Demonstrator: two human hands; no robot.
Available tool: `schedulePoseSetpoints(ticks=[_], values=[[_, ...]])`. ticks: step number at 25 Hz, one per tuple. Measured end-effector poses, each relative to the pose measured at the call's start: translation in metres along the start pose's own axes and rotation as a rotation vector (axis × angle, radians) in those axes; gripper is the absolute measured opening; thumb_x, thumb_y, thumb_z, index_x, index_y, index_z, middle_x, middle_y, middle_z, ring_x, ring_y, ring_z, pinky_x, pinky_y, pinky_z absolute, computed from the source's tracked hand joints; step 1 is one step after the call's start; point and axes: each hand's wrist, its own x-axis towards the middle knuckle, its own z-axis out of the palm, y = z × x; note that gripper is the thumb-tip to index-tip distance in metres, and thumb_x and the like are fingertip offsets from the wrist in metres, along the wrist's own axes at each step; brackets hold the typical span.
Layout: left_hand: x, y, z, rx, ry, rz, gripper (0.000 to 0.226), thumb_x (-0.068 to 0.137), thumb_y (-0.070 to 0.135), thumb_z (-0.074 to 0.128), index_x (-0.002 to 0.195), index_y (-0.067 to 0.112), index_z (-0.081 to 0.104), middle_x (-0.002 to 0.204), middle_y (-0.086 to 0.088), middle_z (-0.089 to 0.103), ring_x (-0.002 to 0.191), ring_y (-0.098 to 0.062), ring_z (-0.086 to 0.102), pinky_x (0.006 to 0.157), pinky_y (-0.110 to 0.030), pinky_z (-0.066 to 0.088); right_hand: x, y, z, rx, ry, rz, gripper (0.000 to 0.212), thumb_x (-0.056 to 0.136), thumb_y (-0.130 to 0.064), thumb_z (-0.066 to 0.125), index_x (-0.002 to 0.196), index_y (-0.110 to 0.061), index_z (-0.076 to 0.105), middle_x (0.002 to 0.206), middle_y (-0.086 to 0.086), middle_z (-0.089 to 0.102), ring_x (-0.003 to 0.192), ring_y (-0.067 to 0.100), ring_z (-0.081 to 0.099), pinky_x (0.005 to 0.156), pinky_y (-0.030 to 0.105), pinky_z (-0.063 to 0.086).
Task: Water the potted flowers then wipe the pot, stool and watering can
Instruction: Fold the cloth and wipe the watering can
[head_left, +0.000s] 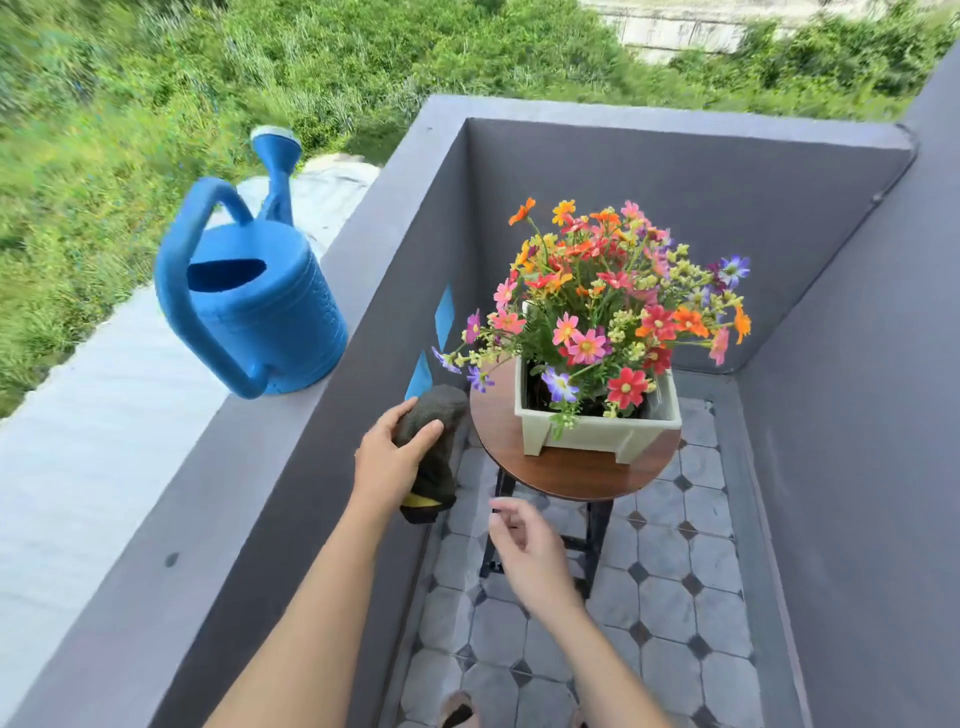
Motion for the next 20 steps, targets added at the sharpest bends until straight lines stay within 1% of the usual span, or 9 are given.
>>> schedulePoseSetpoints(ticks=[4,6,8,10,13,15,17,19,20], values=[[-0.045,0.022,-0.048,-0.029,-0.042,-0.018,0.032,0.081,0.03,0.071,0.103,0.018,0.052,0.096,0.001,0.069,0.087,-0.012,0.066,0.074,-0.026,0.05,0.004,-0.059,0.037,0.334,-0.091,0.119,0.019,0.098,-0.034,0.042,0.106,-0.025,0.057,0.107,0.0,0.06,0.097,0.015,0.059,0.088,0.023,0.047],[-0.061,0.03,-0.069,-0.055,-0.092,-0.021,0.025,0.083,0.027,0.069,0.098,0.015,0.053,0.091,-0.001,0.07,0.083,-0.014,0.067,0.072,-0.025,0.051,0.004,-0.084,0.047,0.404,-0.181,0.156,0.023,0.096,-0.037,0.046,0.111,-0.023,0.056,0.115,0.001,0.061,0.101,0.014,0.06,0.094,0.028,0.046],[-0.071,0.035,-0.082,-0.117,-0.152,-0.055,0.021,0.086,0.025,0.066,0.097,0.012,0.053,0.092,-0.005,0.069,0.086,-0.018,0.066,0.078,-0.032,0.053,0.001,-0.103,0.052,0.46,-0.276,0.107,0.018,0.096,-0.029,0.051,0.108,-0.021,0.062,0.114,0.003,0.067,0.105,0.016,0.062,0.098,0.033,0.046],[-0.077,0.04,-0.091,-0.133,-0.196,-0.075,0.022,0.088,0.026,0.063,0.097,0.009,0.052,0.093,-0.009,0.067,0.087,-0.02,0.064,0.082,-0.037,0.051,-0.001,-0.12,0.053,0.428,-0.269,0.002,0.013,0.091,-0.025,0.059,0.1,-0.02,0.066,0.106,0.006,0.071,0.102,0.02,0.064,0.094,0.039,0.049],[-0.081,0.044,-0.097,-0.068,-0.244,-0.066,0.022,0.092,0.03,0.057,0.101,0.009,0.055,0.095,-0.012,0.065,0.084,-0.015,0.063,0.077,-0.03,0.051,-0.004,-0.14,0.054,0.247,-0.238,-0.135,0.018,0.074,-0.04,0.066,0.087,-0.028,0.067,0.094,0.01,0.07,0.088,0.022,0.065,0.079,0.039,0.051],[-0.083,0.047,-0.101,-0.016,-0.232,-0.04,0.018,0.094,0.03,0.054,0.107,0.018,0.06,0.098,-0.012,0.066,0.085,-0.014,0.062,0.071,-0.026,0.051,-0.004,-0.145,0.057,0.189,-0.227,-0.161,0.023,0.067,-0.044,0.068,0.085,-0.03,0.067,0.09,0.011,0.069,0.082,0.023,0.064,0.076,0.041,0.051],[-0.087,0.05,-0.104,-0.048,-0.189,-0.004,0.021,0.095,0.026,0.051,0.115,0.024,0.057,0.1,-0.006,0.066,0.088,-0.016,0.062,0.071,-0.026,0.052,-0.005,-0.149,0.057,0.212,-0.255,-0.16,0.025,0.071,-0.037,0.071,0.093,-0.026,0.069,0.095,0.013,0.069,0.085,0.025,0.065,0.072,0.036,0.054],[-0.089,0.053,-0.108,-0.161,-0.209,-0.037,0.022,0.097,0.026,0.047,0.116,0.021,0.057,0.1,-0.004,0.069,0.09,-0.016,0.065,0.079,-0.032,0.053,-0.008,-0.15,0.058,0.297,-0.342,-0.118,0.022,0.083,-0.018,0.068,0.105,-0.019,0.068,0.101,0.01,0.068,0.088,0.02,0.064,0.065,0.026,0.053],[-0.091,0.054,-0.11,-0.191,-0.238,-0.04,0.023,0.096,0.03,0.048,0.114,0.019,0.059,0.098,-0.002,0.07,0.088,-0.016,0.067,0.08,-0.033,0.053,-0.009,-0.151,0.057,0.329,-0.393,-0.088,0.023,0.087,-0.01,0.064,0.108,-0.018,0.067,0.102,0.007,0.066,0.089,0.017,0.063,0.065,0.024,0.052]])
